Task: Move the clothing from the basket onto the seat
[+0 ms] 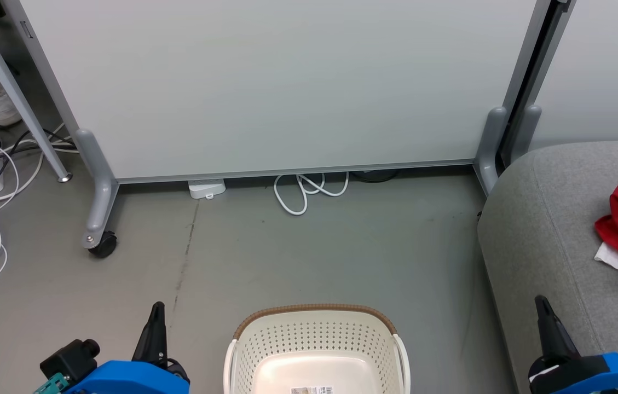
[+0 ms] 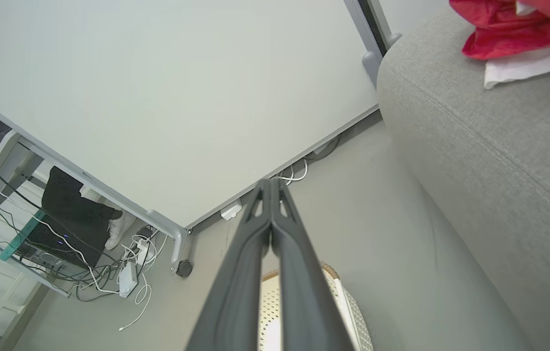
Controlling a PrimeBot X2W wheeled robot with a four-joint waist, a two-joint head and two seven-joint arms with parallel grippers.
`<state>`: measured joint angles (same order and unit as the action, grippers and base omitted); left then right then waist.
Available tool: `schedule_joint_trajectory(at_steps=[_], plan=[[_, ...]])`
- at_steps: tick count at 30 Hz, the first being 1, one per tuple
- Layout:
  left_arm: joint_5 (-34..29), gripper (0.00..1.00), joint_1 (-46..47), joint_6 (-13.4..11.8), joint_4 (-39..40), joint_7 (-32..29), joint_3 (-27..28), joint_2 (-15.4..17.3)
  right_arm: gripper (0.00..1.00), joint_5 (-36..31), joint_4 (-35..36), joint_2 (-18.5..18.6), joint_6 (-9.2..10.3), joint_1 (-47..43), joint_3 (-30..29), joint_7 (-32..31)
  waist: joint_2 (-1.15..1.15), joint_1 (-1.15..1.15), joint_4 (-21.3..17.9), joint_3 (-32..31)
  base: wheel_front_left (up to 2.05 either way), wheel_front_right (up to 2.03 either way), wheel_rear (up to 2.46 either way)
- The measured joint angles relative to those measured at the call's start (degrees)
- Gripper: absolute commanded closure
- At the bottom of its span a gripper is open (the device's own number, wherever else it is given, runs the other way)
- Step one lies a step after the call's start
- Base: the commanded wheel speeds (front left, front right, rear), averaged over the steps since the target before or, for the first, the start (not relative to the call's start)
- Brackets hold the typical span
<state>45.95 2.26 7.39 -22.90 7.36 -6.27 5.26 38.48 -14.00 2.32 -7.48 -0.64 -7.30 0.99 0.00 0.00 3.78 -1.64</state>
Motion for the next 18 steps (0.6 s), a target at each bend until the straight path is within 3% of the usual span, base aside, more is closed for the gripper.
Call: schedule_joint_trajectory(at_steps=[18], plan=[[12.0,1.0,0.7,0.0,2.3,-3.6,3.3,-0.6,1.0,13.8,0.0,0.0,0.0,1.7,0.2,-1.9,0.0,0.0,-0.7,0.3,0.0,0.0,0.0]])
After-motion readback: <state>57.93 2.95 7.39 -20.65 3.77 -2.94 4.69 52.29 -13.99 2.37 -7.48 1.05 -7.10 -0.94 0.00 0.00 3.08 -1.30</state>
